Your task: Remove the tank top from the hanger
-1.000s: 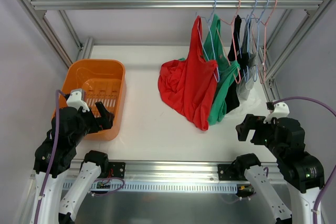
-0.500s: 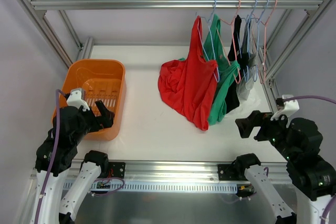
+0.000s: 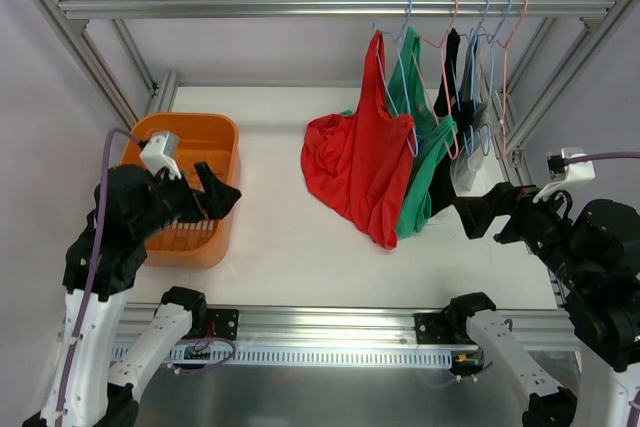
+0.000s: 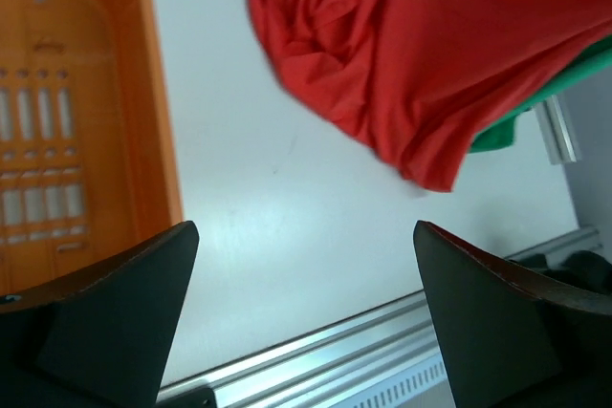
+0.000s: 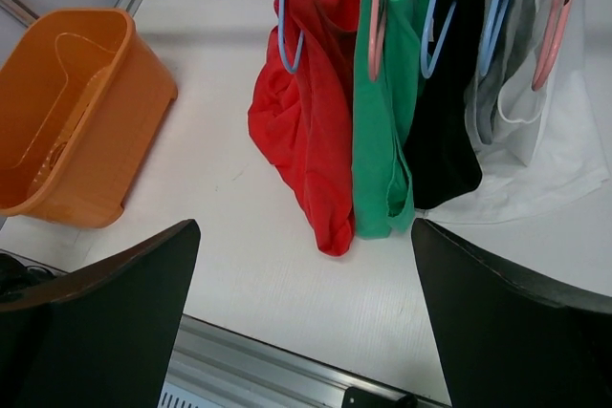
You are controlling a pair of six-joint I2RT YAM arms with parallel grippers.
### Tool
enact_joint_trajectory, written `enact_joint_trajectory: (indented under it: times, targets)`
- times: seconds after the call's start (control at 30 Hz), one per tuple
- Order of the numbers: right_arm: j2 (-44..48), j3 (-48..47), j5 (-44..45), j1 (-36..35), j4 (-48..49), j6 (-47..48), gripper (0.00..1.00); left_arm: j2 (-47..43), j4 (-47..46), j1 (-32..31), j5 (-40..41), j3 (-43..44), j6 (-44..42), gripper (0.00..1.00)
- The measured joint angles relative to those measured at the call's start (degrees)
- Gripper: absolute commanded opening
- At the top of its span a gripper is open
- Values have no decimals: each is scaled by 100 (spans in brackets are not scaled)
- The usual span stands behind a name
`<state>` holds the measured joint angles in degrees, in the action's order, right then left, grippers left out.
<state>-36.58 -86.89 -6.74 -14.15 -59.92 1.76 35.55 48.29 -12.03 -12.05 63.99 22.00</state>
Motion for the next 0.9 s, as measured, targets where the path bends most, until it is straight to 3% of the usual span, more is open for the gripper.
enact_joint_trajectory:
  times: [0.1, 0.13, 0.2, 0.37, 0.6, 0.7, 0.83, 0.9]
  targets:
    - [-72, -13, -190, 0, 0, 52, 94, 533, -319, -7, -446, 503, 63, 99]
    - [-181, -118, -334, 0, -48, 79, 86, 658, -387, -33, -516, 632, 96, 99]
    - [-588, -463, -636, 0, -35, 146, 80, 820, -549, -79, -647, 800, 127, 99]
    - [-2297, -1685, -1054, -55, 286, 227, 70, 614, -649, -81, -651, 748, 136, 99]
    - [-4758, -2927, -573, -385, 525, 487, 56, -164, -710, -101, -538, 105, 90, 99]
    - [-5488, -3279, -293, -490, 520, 616, 37, -424, -713, -111, -531, -238, 2, 99]
    - [-6046, -3585, 11, -590, 522, 723, 5, -734, -702, -111, -466, -640, -153, 99]
    - [-6089, -3595, 153, -654, 525, 739, 4, -839, -695, -111, -431, -798, -208, 99]
